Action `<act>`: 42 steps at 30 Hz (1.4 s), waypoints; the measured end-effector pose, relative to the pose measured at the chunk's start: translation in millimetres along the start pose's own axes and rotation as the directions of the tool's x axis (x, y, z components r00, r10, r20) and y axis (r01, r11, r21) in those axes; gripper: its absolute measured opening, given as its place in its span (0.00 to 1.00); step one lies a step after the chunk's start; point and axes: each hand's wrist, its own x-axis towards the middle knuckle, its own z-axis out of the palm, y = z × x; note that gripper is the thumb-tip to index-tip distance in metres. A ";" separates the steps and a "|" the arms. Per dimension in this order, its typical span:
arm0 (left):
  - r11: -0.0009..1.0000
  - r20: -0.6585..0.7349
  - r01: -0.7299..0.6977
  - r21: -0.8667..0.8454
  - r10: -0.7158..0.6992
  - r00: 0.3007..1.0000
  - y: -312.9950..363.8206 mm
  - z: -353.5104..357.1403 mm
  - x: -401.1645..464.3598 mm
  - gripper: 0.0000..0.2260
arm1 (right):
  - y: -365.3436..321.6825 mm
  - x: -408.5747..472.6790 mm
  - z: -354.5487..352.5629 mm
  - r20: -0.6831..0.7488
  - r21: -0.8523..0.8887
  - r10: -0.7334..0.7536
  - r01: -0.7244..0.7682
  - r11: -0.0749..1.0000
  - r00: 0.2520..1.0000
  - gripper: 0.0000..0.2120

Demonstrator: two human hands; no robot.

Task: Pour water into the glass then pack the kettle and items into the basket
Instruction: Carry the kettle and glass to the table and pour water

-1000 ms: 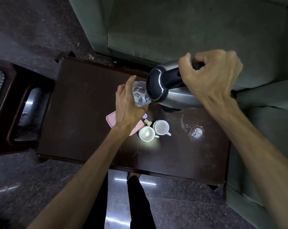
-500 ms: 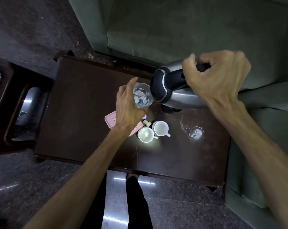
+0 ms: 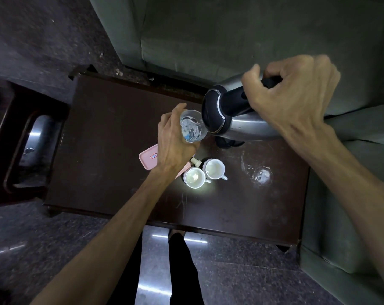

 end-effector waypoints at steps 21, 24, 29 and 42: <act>0.999 0.020 0.037 -0.017 -0.037 0.999 -4.8 -1.3 4.3 0.42 | -9.0 8.3 4.9 0.005 -0.032 -0.033 0.033 0.999 0.999 0.23; 0.999 0.018 0.038 -0.021 -0.038 0.999 -3.1 -1.7 4.9 0.42 | -9.6 9.1 6.1 -0.002 -0.028 -0.035 0.035 0.999 0.999 0.23; 0.999 0.027 0.038 -0.004 -0.037 0.999 -3.9 -1.5 6.7 0.42 | -9.6 8.4 8.1 0.006 -0.020 -0.039 0.039 0.999 0.999 0.23; 0.999 0.019 0.032 0.004 -0.032 0.999 -2.7 0.9 10.9 0.40 | -5.6 8.0 12.8 0.008 -0.018 -0.009 0.009 1.000 1.000 0.21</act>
